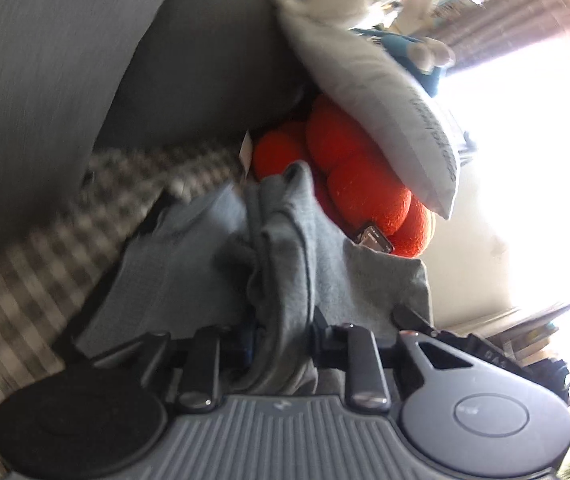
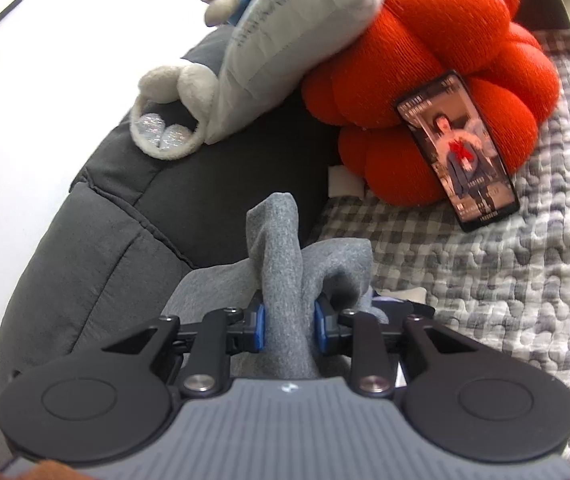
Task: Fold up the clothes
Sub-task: 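Lift the folded grey shirt with both grippers and carry it toward the sofa, then lower the shirt onto the stack of folded clothes and open both grippers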
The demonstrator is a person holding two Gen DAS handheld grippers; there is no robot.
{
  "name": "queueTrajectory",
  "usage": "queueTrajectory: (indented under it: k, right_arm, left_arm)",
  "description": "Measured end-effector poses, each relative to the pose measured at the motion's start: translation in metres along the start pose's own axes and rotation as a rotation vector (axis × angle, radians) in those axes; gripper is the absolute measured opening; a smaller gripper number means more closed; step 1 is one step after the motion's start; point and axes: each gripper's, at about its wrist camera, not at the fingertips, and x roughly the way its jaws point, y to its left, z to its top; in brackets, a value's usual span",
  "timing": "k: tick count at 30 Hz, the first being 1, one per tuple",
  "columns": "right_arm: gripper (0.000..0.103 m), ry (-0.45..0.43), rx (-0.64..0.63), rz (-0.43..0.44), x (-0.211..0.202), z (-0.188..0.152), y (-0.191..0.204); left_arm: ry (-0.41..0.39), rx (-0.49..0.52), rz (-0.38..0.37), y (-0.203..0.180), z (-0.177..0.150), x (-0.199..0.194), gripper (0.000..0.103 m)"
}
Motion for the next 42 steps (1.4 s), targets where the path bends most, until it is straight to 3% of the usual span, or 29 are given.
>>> queueTrajectory:
  k: [6,12,14,15,16,18,20,23,26,27,31,35,38,42]
  right_arm:
    - [0.027,-0.057,-0.004,0.053,-0.009,0.001,0.015]
    - [0.027,-0.037,0.048,0.044,0.011,-0.018,0.007]
    - [0.028,-0.019,0.055,0.006,0.023,-0.031,-0.003]
    - [0.03,-0.023,0.054,-0.002,0.026,-0.037,-0.007]
    - [0.036,-0.037,0.049,0.002,0.027,-0.042,-0.011]
    - [0.042,-0.06,0.027,0.004,0.026,-0.046,-0.013]
    - [0.048,-0.076,-0.03,-0.007,0.022,-0.043,-0.007]
    - [0.05,-0.156,-0.128,-0.032,0.013,-0.037,0.007]
    - [0.05,-0.283,-0.234,-0.06,0.006,-0.04,0.02]
    - [0.05,-0.324,-0.282,-0.075,0.005,-0.043,0.026]
    - [0.033,-0.394,-0.461,-0.126,0.019,-0.054,0.043]
    - [0.025,-0.386,-0.595,-0.201,0.045,-0.067,0.043]
    - [0.023,-0.354,-0.594,-0.25,0.061,-0.07,0.026]
    - [0.022,-0.314,-0.594,-0.257,0.074,-0.073,0.012]
  left_arm:
    - [-0.083,0.097,0.021,-0.029,0.021,-0.025,0.024]
    - [-0.068,0.147,0.109,-0.008,0.023,-0.013,0.026]
    - [-0.044,0.173,0.166,0.004,0.016,-0.001,0.031]
    - [-0.055,0.188,0.184,0.008,0.012,0.003,0.042]
    - [-0.079,0.202,0.192,0.01,0.007,0.005,0.049]
    - [-0.134,0.237,0.199,0.008,0.003,-0.001,0.055]
    - [-0.215,0.289,0.238,-0.001,0.002,-0.009,0.056]
    - [-0.373,0.382,0.281,-0.021,0.002,-0.021,0.057]
    - [-0.506,0.482,0.283,-0.039,-0.002,-0.024,0.05]
    - [-0.533,0.516,0.282,-0.045,-0.005,-0.021,0.036]
    - [-0.467,0.611,0.306,-0.058,-0.001,0.014,0.014]
    - [-0.407,0.692,0.409,-0.054,-0.001,0.054,0.011]
    - [-0.363,0.715,0.483,-0.042,-0.004,0.08,0.01]
    - [-0.372,0.682,0.469,-0.026,-0.008,0.093,0.01]
